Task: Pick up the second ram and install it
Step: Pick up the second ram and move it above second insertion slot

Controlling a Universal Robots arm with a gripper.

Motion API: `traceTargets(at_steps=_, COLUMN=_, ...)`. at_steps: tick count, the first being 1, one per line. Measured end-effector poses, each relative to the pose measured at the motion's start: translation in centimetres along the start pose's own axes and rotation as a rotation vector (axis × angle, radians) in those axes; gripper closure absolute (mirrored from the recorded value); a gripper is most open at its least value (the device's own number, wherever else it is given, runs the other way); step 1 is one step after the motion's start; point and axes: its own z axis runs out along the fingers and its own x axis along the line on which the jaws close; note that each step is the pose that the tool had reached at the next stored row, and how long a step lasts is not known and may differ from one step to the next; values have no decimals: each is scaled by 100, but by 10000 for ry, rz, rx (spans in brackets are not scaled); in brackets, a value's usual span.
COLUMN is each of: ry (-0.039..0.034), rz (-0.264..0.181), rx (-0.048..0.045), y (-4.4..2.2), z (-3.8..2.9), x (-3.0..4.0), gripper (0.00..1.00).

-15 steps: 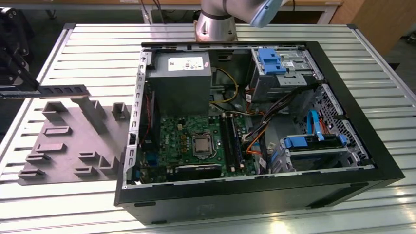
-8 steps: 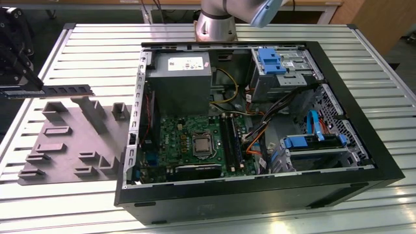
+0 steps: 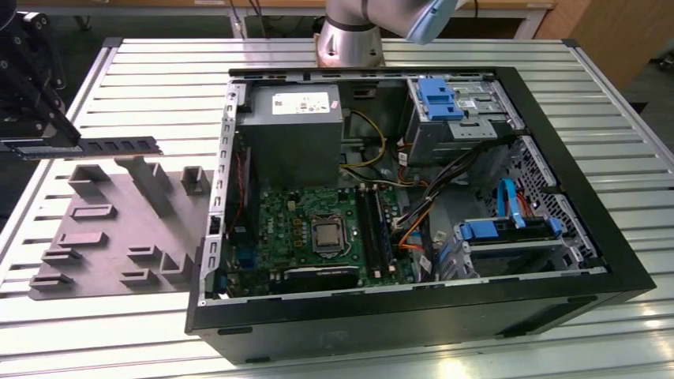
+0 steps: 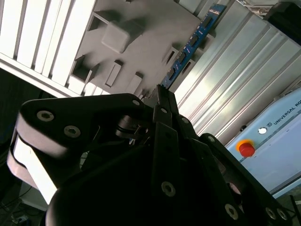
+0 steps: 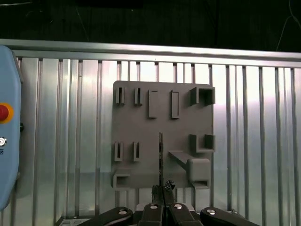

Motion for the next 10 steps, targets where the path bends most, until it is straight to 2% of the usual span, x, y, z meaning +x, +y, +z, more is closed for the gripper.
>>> traceTargets(at_steps=10, ry=0, rz=0, rx=0, y=-124, z=-5, x=-1, gripper=89)
